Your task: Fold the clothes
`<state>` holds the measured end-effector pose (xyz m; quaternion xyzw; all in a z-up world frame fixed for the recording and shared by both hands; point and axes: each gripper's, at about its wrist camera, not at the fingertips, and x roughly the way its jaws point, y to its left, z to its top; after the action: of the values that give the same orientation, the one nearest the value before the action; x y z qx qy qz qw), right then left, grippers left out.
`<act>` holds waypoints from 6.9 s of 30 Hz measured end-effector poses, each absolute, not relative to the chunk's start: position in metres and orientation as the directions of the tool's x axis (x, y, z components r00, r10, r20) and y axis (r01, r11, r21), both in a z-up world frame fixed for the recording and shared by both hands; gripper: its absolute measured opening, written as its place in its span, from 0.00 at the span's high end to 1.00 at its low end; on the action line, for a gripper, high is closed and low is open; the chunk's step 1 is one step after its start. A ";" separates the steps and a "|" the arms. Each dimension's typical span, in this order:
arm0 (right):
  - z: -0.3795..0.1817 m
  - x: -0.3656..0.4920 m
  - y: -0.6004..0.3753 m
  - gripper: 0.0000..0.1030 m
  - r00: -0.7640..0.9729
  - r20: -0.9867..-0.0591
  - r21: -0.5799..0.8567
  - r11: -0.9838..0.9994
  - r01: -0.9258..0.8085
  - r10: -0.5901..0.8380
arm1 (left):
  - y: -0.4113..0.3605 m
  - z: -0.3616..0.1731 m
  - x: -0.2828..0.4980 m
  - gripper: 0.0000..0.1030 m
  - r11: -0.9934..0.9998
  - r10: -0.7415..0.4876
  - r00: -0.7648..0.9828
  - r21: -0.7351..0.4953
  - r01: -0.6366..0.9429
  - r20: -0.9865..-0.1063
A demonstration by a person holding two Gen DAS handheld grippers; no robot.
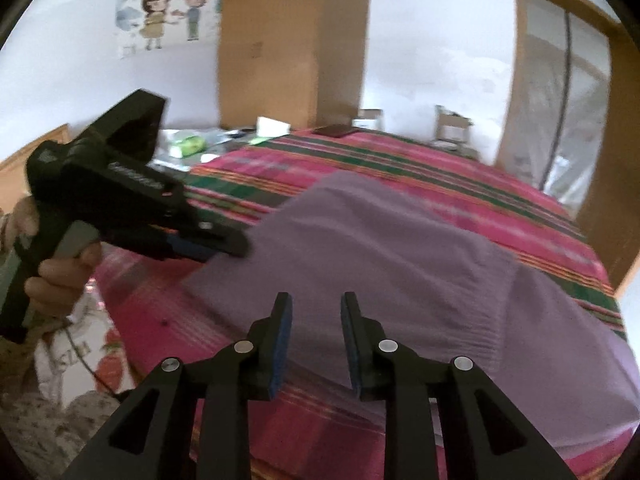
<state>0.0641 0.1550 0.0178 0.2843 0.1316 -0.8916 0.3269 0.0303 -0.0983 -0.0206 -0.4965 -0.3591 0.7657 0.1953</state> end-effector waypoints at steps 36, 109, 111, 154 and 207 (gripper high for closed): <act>-0.004 0.088 0.072 0.57 -0.699 -0.586 -0.221 -0.749 0.625 -0.410 | -0.105 -0.010 0.007 0.69 -0.555 0.760 -0.364 -0.829 0.065 -0.538; 0.003 0.078 -0.037 0.84 -0.369 -0.656 0.022 -0.505 0.863 -0.659 | -0.233 -0.022 -0.027 0.86 -0.656 0.514 -0.532 -0.708 0.262 -0.673; 0.001 0.075 -0.036 0.83 -0.348 -0.666 0.044 -0.501 0.865 -0.660 | -0.232 -0.019 -0.026 0.84 -0.672 0.496 -0.534 -0.692 0.264 -0.685; 0.029 0.012 0.342 0.64 -0.802 -0.557 0.240 -0.966 0.096 -0.218 | 0.080 0.028 0.002 0.69 -0.845 0.514 -0.354 -0.391 -0.364 -0.781; 0.035 -0.026 0.487 0.96 -0.835 -0.544 0.279 -0.957 -0.079 -0.089 | 0.206 0.006 0.001 1.00 -0.806 0.440 -0.377 -0.175 -0.565 -0.815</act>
<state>-0.0255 0.4870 0.0352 0.2876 -0.1464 -0.9465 0.0027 0.0010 0.2064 0.0062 -0.4683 0.0665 0.8270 0.3039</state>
